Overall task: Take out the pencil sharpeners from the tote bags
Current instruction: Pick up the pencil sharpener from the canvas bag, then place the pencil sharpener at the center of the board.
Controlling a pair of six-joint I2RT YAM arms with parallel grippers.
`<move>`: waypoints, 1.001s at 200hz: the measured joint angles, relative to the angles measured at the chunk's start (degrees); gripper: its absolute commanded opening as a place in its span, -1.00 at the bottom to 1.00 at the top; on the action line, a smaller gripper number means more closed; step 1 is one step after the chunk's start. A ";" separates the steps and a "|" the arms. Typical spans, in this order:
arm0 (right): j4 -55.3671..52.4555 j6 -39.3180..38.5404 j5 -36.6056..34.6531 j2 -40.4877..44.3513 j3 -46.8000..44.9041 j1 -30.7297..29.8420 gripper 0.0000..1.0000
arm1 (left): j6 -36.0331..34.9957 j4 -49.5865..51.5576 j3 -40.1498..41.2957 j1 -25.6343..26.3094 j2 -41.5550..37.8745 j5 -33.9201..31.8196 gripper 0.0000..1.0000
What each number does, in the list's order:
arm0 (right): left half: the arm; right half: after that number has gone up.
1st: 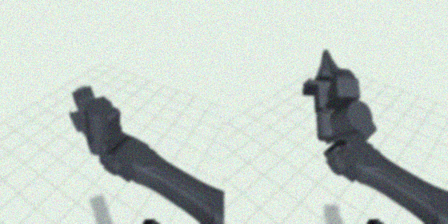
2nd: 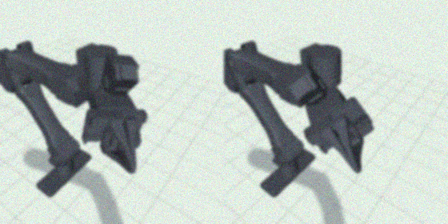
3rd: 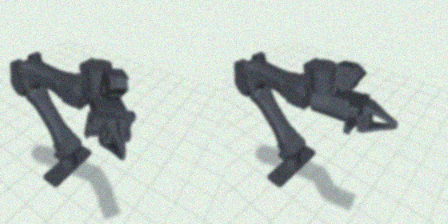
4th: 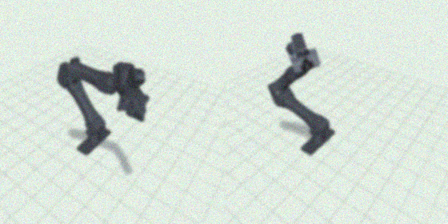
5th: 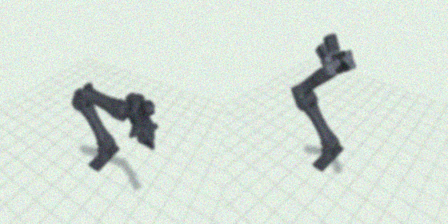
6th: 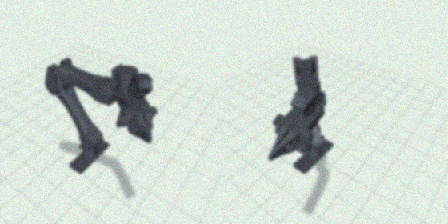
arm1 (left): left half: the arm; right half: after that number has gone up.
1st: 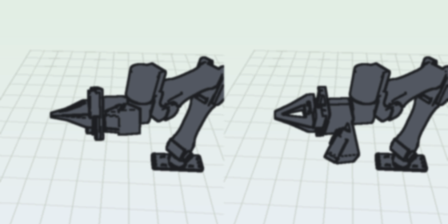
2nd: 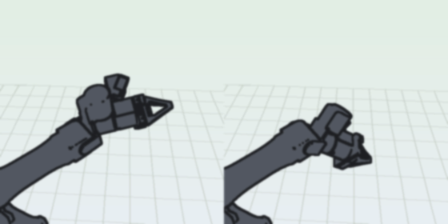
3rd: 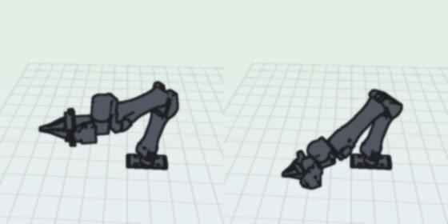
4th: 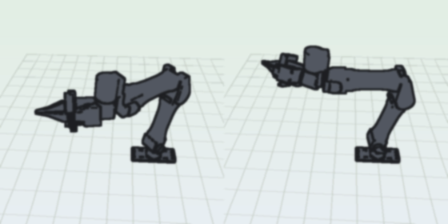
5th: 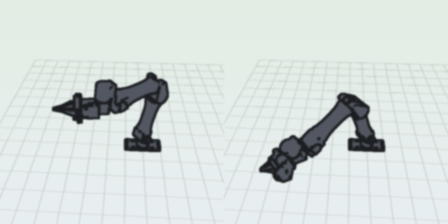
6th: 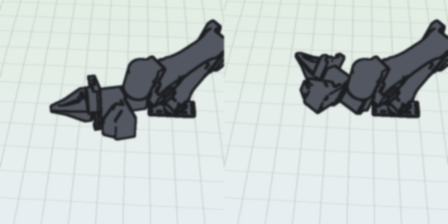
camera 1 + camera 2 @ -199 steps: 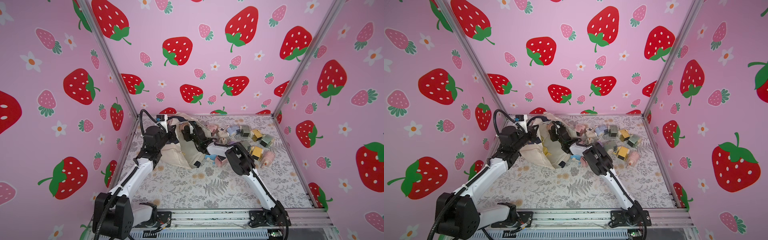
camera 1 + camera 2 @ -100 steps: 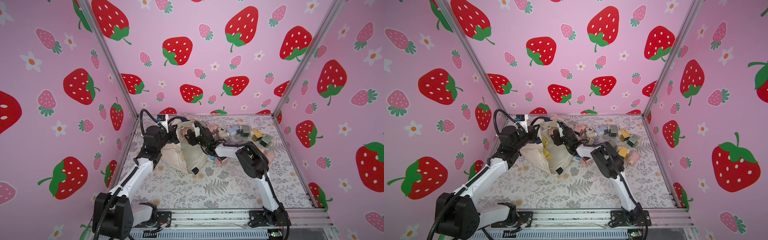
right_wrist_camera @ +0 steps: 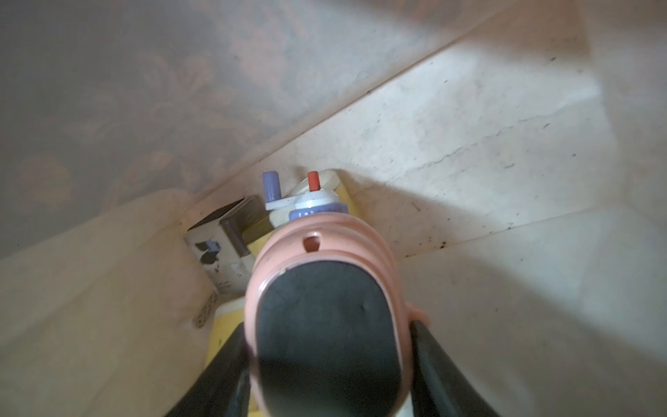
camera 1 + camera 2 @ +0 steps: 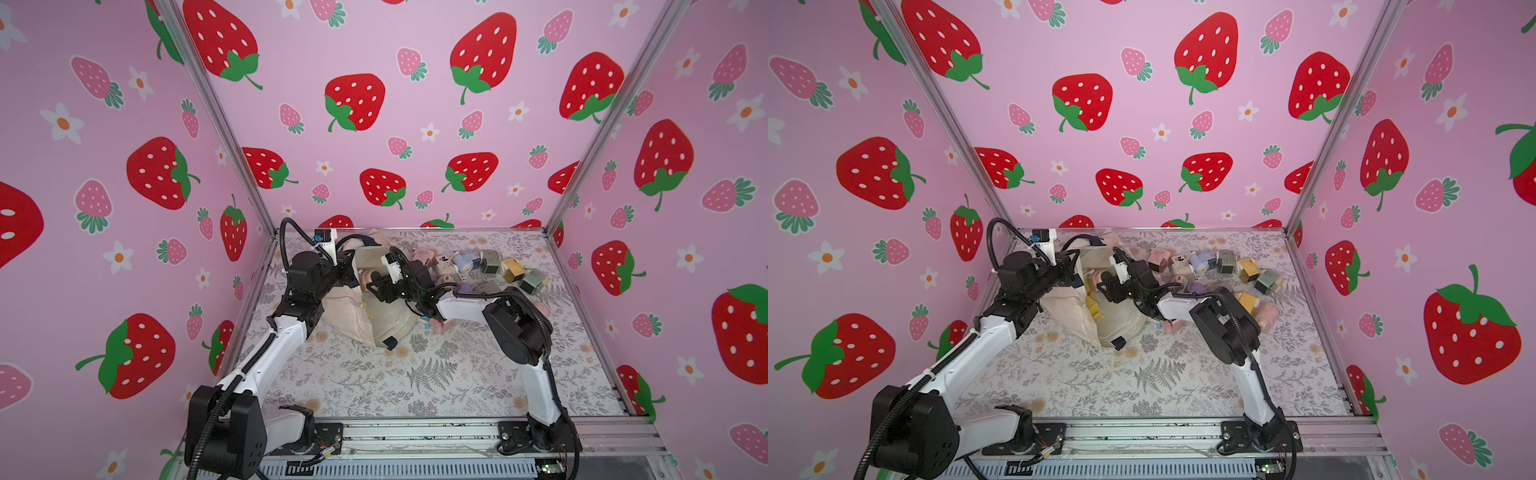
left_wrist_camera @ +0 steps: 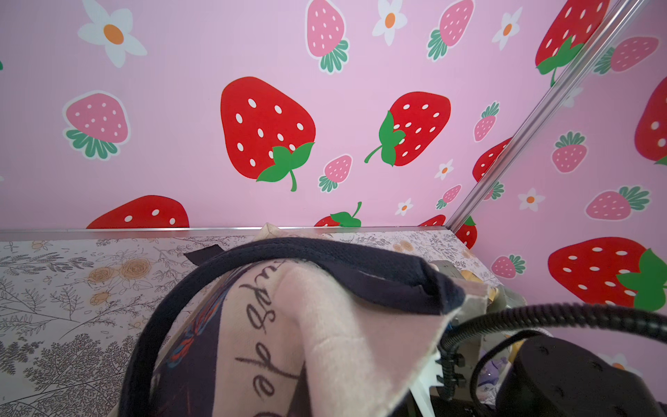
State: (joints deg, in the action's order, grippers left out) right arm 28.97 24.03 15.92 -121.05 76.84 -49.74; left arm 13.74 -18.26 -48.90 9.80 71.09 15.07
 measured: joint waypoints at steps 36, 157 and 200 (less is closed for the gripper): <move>-3.04 -3.82 0.94 6.14 -3.72 -1.49 0.05 | 0.00 0.00 0.00 0.00 0.00 -0.02 -1.00; -10.51 -10.97 -10.69 45.88 -33.46 -1.75 0.05 | -0.02 0.00 0.00 0.00 0.00 -0.07 -1.00; -15.91 -9.84 -22.49 63.30 -42.84 -1.31 0.05 | 0.00 0.00 0.00 0.00 -0.02 -0.07 -1.00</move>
State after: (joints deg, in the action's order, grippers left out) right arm 13.06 14.20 -6.57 -57.76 34.00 -51.05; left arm 13.74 -18.26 -48.90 9.80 71.07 15.00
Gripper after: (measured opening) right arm 0.601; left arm 0.045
